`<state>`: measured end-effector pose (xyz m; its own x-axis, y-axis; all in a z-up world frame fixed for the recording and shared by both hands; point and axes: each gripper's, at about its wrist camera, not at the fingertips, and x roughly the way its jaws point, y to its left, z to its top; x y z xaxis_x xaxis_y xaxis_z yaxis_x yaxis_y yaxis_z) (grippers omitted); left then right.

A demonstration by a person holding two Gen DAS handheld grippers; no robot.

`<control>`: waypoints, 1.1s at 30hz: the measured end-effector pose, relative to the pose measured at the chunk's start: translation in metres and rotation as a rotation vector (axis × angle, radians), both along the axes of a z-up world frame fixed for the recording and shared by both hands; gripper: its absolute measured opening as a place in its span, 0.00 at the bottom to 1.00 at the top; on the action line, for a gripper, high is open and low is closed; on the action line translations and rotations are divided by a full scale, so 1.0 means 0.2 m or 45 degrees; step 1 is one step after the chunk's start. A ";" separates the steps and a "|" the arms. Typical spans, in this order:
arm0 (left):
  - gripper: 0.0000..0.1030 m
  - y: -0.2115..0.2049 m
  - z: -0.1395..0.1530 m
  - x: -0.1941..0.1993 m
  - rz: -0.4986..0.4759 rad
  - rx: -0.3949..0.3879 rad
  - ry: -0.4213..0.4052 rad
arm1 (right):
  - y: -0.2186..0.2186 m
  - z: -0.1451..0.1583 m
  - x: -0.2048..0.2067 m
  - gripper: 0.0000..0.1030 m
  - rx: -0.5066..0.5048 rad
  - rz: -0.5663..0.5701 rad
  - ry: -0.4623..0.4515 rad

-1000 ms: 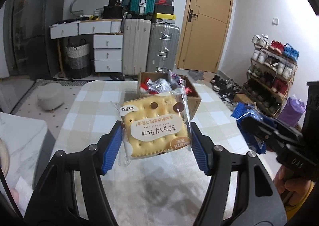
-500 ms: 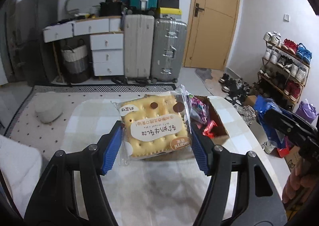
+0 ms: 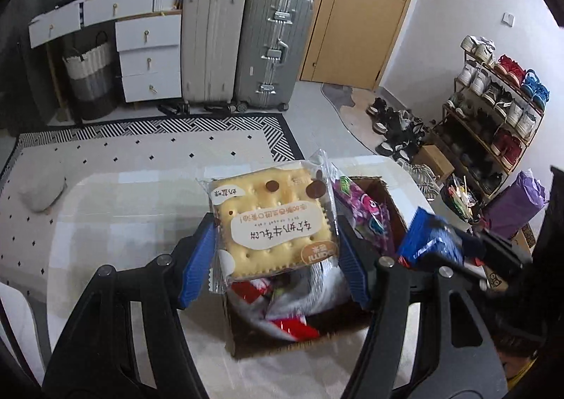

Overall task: Organize snacks
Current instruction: 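Lower both snacks into the box and open both tools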

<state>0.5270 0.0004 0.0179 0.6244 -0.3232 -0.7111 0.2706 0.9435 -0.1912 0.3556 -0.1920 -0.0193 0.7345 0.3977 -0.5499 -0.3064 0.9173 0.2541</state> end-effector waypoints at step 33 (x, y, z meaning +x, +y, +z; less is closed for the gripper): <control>0.73 -0.21 -0.35 0.30 -0.061 0.124 0.107 | 0.01 -0.22 -0.01 0.49 -0.102 -0.009 -0.016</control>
